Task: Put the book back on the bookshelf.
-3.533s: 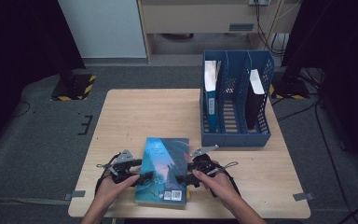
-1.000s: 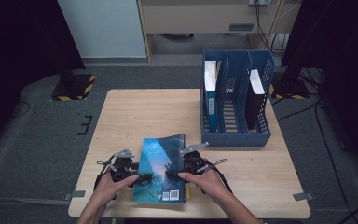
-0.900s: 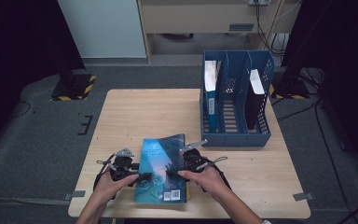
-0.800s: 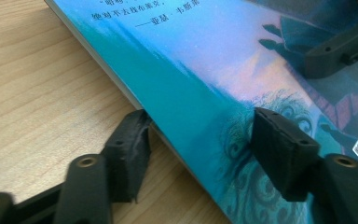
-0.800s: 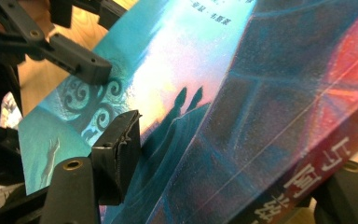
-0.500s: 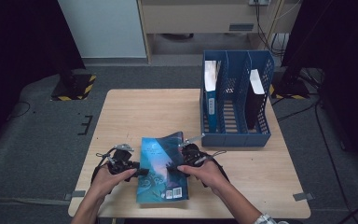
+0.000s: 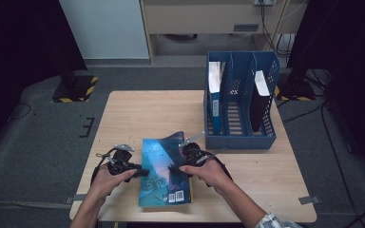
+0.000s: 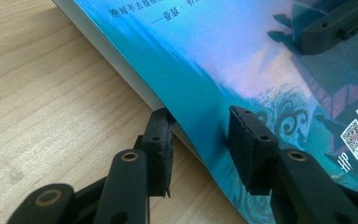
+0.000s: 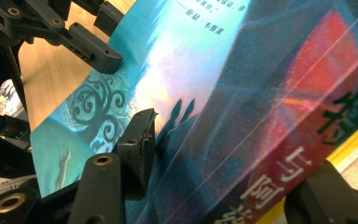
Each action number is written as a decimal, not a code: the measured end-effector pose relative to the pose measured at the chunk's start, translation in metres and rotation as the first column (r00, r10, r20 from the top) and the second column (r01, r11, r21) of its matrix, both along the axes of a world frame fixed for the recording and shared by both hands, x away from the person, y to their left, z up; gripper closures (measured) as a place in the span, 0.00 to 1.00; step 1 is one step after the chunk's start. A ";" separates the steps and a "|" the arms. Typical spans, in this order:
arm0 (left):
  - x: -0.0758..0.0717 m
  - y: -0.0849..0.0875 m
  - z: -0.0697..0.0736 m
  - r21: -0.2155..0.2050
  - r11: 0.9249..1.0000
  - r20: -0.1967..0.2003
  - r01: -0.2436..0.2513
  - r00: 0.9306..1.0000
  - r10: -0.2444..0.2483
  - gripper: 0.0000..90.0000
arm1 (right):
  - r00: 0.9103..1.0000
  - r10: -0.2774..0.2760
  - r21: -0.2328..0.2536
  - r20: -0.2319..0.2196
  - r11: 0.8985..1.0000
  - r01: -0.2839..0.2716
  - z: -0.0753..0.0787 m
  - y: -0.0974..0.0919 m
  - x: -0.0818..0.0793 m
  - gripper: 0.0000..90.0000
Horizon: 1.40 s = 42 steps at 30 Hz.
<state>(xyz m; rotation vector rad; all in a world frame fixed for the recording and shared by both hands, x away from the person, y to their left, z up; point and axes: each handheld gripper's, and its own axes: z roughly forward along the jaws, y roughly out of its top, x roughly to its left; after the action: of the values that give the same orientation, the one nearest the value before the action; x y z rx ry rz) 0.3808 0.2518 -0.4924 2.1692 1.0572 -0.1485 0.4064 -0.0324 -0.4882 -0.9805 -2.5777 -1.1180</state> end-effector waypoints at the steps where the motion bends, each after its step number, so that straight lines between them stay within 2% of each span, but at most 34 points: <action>1: 0.000 0.000 0.001 0.002 1.000 0.001 0.001 1.000 -0.001 0.68 | 1.000 0.000 0.000 0.002 1.000 0.000 0.001 0.000 0.000 0.56; 3: -0.001 0.000 0.004 0.007 1.000 0.009 0.002 1.000 -0.002 0.69 | 1.000 0.001 0.003 0.000 1.000 -0.001 0.003 0.000 0.001 0.58; 8: -0.001 0.004 0.009 -0.010 1.000 0.020 -0.008 1.000 0.009 0.72 | 1.000 -0.001 0.018 0.002 1.000 0.001 0.011 0.000 0.002 0.62; 15: 0.003 0.009 0.017 -0.028 0.999 0.034 -0.024 0.999 0.025 0.75 | 1.000 -0.002 0.015 0.023 1.000 0.001 0.020 0.003 0.006 0.65; 22: 0.012 0.012 0.027 -0.008 1.000 0.051 -0.016 0.999 0.017 0.77 | 0.999 -0.007 0.017 0.042 1.000 0.006 0.031 0.007 0.014 0.67; 27: 0.017 0.014 0.038 0.008 1.000 0.077 -0.007 0.997 0.006 0.80 | 0.997 -0.007 0.032 0.080 0.999 0.005 0.041 0.010 0.019 0.70; 29: 0.019 0.014 0.042 0.015 1.000 0.081 0.002 0.997 -0.003 0.80 | 0.997 -0.011 0.032 0.082 0.999 0.008 0.043 0.010 0.020 0.70; 42: 0.025 0.014 0.057 0.005 1.000 0.113 0.005 0.994 -0.006 0.84 | 0.993 -0.011 0.039 0.114 0.999 0.007 0.060 0.011 0.025 0.73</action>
<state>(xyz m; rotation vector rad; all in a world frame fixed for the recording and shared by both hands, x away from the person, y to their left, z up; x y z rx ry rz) 0.4055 0.2662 -0.4350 2.1584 0.9889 -0.0254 0.4311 -0.0215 -0.4279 -0.9466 -2.6312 -1.2567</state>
